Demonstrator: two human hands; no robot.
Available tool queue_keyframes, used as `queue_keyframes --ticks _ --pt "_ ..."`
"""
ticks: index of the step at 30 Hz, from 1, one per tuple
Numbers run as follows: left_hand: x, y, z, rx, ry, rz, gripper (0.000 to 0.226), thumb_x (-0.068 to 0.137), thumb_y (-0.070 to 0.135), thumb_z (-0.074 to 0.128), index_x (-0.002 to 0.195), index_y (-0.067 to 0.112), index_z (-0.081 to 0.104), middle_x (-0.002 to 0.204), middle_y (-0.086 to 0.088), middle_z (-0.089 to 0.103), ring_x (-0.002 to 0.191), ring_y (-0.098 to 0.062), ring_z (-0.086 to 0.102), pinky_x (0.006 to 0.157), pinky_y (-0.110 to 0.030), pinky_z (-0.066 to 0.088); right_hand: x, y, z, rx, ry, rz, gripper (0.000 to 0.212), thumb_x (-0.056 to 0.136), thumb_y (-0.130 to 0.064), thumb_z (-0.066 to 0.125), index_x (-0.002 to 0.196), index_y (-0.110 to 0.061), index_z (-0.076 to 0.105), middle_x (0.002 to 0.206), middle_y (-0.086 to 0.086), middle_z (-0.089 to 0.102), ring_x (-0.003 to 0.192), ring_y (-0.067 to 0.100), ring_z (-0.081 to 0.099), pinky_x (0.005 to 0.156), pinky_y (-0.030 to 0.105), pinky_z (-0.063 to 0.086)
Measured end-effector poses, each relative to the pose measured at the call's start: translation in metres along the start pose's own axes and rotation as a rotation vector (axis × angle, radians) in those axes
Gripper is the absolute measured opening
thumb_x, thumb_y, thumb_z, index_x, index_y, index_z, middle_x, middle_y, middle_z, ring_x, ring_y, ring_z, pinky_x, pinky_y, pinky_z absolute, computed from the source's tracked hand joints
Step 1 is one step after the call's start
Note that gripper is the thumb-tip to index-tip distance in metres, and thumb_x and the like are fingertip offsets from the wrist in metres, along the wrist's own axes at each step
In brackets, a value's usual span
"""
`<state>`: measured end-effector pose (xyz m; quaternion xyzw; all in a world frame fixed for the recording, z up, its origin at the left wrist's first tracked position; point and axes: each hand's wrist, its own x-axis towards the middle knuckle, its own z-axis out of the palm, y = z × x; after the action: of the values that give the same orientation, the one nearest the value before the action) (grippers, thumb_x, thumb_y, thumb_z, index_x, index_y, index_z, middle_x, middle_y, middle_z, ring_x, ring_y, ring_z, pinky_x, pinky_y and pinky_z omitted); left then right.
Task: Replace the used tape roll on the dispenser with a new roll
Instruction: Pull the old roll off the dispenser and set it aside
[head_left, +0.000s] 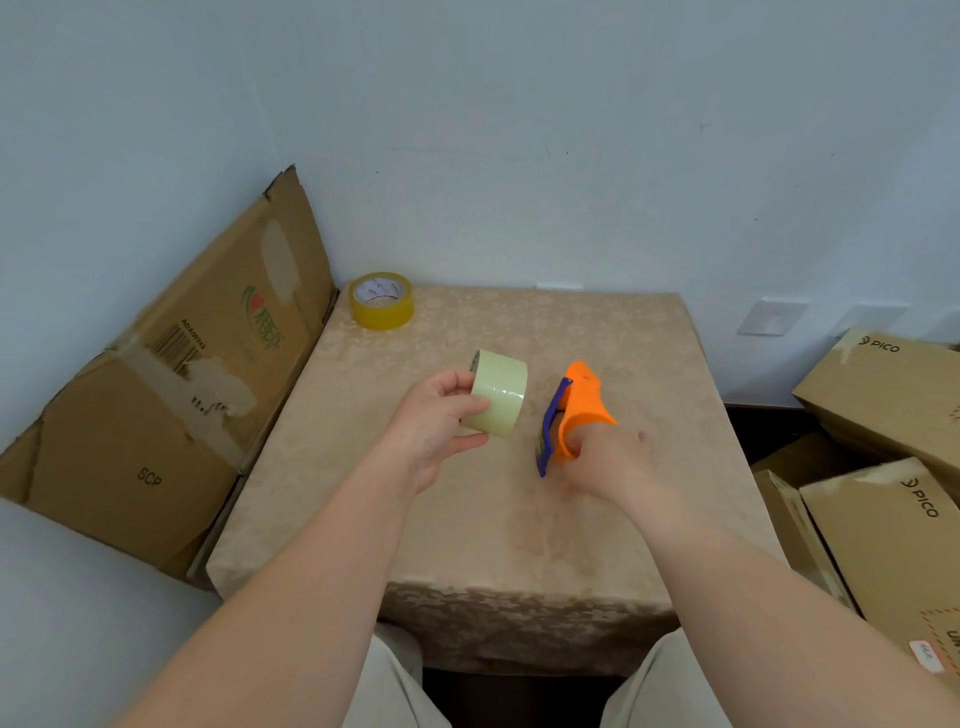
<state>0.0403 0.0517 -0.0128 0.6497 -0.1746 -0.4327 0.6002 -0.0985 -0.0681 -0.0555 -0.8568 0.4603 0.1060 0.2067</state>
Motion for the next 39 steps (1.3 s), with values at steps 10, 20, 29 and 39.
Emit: queue_keyframes --ticks 10,20,29,39 --pt "-0.006 -0.002 0.004 0.167 -0.080 0.132 0.035 0.072 -0.019 0.049 0.072 0.015 0.058 0.076 -0.005 0.063 0.073 -0.016 0.057 0.070 -0.024 0.045 -0.020 -0.041 -0.043 1.378 -0.088 -0.073 0.026 0.095 -0.031 0.048 0.081 -0.018 0.065 0.078 0.001 0.065 0.070 0.017 0.057 0.068 0.027 0.043" --pt "-0.011 0.010 0.008 0.150 -0.046 0.135 0.014 0.083 0.011 0.063 0.092 0.023 0.063 0.088 0.003 0.067 0.090 -0.015 0.062 0.089 -0.039 0.049 -0.024 -0.037 -0.038 1.351 -0.243 -0.223 0.011 0.088 -0.012 0.061 0.085 -0.022 0.065 0.076 -0.010 0.065 0.064 0.000 0.060 0.065 0.023 0.039" --pt "-0.011 0.001 0.003 0.292 -0.165 0.184 0.021 0.078 -0.006 0.061 0.084 0.014 0.064 0.082 0.003 0.068 0.071 0.000 0.063 0.071 -0.014 0.049 -0.014 -0.039 -0.044 1.505 -0.216 -0.037 0.006 0.086 -0.023 0.065 0.086 -0.017 0.062 0.074 -0.003 0.063 0.065 0.011 0.056 0.052 0.020 0.039" --pt "-0.004 0.004 0.011 0.229 -0.086 0.197 0.020 0.080 0.002 0.062 0.095 0.014 0.063 0.090 -0.004 0.068 0.082 -0.016 0.060 0.073 -0.027 0.048 -0.012 -0.039 -0.044 1.533 -0.286 -0.017 0.005 0.090 -0.021 0.059 0.088 -0.019 0.063 0.080 -0.002 0.066 0.064 0.009 0.060 0.052 0.019 0.042"
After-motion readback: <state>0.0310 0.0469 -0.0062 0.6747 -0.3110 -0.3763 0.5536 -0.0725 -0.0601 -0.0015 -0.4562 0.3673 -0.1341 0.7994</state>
